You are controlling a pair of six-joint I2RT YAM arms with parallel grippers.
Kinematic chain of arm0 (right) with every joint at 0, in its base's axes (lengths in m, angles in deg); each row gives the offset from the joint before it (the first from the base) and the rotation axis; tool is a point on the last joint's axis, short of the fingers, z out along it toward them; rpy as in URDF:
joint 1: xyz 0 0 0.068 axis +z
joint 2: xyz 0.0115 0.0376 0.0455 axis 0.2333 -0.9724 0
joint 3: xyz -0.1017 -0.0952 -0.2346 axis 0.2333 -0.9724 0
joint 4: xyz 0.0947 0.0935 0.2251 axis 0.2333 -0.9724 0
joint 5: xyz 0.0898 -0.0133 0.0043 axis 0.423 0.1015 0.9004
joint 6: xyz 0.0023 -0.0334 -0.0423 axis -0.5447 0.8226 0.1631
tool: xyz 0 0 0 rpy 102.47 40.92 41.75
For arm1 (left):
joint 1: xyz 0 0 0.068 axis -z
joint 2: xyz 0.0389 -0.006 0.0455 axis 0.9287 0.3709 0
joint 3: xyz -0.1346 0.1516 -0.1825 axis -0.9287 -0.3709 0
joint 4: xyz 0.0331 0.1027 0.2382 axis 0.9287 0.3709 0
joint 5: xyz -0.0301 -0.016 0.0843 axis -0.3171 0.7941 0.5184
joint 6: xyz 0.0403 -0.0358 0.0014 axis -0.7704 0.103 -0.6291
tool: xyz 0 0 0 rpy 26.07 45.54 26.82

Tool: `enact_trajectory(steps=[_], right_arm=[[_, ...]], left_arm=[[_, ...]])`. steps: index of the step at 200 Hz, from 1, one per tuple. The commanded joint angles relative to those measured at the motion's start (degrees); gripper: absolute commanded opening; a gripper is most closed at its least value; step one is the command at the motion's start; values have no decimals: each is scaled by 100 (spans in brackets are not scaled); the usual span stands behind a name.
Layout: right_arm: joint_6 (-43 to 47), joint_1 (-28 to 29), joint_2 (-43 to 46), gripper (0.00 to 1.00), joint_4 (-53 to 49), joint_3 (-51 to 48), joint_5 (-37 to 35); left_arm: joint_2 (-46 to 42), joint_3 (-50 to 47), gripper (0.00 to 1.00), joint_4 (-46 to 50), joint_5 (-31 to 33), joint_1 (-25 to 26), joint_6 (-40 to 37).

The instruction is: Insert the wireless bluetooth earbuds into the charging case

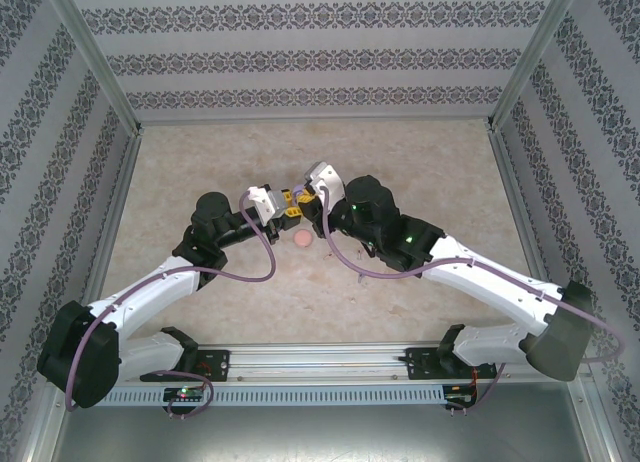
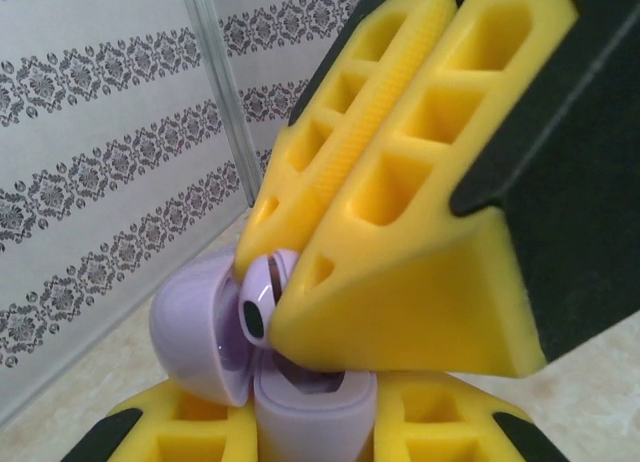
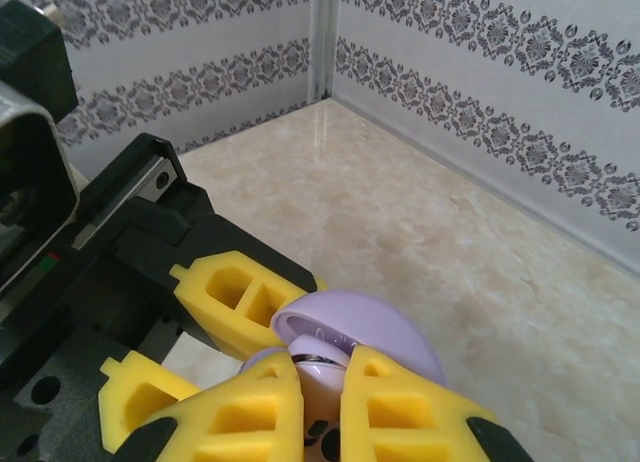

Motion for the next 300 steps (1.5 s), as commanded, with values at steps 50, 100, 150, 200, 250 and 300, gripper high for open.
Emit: enact_trajectory(steps=[50, 100, 150, 200, 250, 300], right_arm=[[122, 235, -277, 26, -593, 220, -189], [-188, 163, -141, 40, -598, 265, -195], [-578, -21, -32, 49, -620, 337, 123], [-875, -94, 30, 61, -746, 516, 168], [-1241, -282, 175, 67, -707, 544, 246], [-1892, -685, 386, 70, -450, 459, 805]], left_arm=[[-14, 304, 0, -377, -54, 80, 71], [24, 273, 0, -396, 12, 80, 115], [53, 267, 0, -405, 81, 80, 146], [158, 287, 0, -496, 140, 84, 225], [263, 283, 0, -554, 219, 82, 261], [335, 291, 0, -601, 282, 80, 273]])
